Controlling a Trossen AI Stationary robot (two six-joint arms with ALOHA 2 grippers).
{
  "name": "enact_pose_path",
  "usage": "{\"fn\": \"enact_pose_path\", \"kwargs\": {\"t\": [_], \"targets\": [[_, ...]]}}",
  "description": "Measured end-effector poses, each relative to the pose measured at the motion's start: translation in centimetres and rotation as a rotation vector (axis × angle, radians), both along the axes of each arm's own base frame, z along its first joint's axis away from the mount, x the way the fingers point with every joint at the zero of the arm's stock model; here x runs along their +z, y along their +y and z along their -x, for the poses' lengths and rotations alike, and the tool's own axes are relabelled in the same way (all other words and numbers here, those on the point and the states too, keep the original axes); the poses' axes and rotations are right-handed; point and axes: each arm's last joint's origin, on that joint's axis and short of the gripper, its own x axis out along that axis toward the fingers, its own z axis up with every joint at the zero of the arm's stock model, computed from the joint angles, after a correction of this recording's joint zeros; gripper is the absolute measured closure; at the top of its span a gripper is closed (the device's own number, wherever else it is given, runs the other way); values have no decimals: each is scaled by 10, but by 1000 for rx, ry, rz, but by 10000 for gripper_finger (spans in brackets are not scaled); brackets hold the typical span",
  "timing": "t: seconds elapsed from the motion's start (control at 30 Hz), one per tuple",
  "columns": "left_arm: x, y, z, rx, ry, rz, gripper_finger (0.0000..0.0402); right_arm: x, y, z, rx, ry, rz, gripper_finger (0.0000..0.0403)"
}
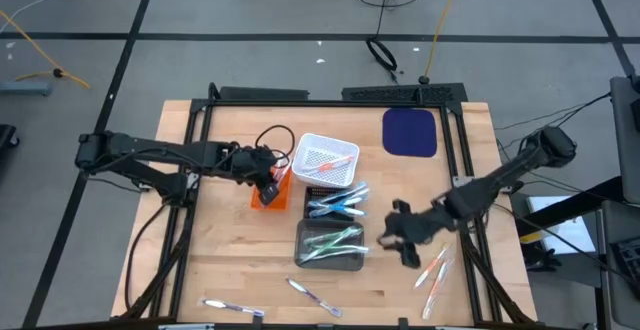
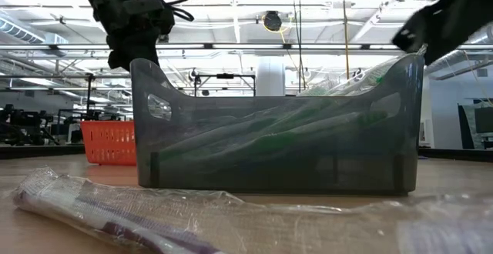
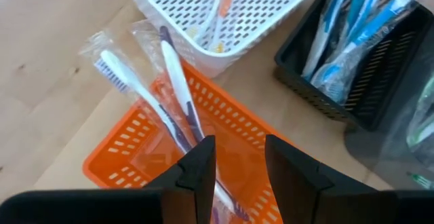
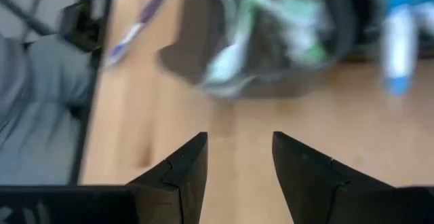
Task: Pick & Place Toothbrushes
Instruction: Put the top orange toothbrush into the white basket
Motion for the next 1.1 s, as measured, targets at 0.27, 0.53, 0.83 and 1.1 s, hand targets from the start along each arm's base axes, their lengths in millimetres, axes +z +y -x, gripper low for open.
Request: {"fn": "enact_pose_path", "kwargs": {"t": [0.27,0.53,0.83,1.1], "targets": [[0,-8,0,-40,-1,-4,273,-6,41,28,28,49,-25,248],[0,-17,0,-14,-11,10,273,-37,71,52,30,232,41,248],[0,-28,0,-24,-16,31,273,-62,90,67,90,397,66,248],[0,-29,0,-22,-17,-24,273,-62,93,72,96,427,38,248]]}}
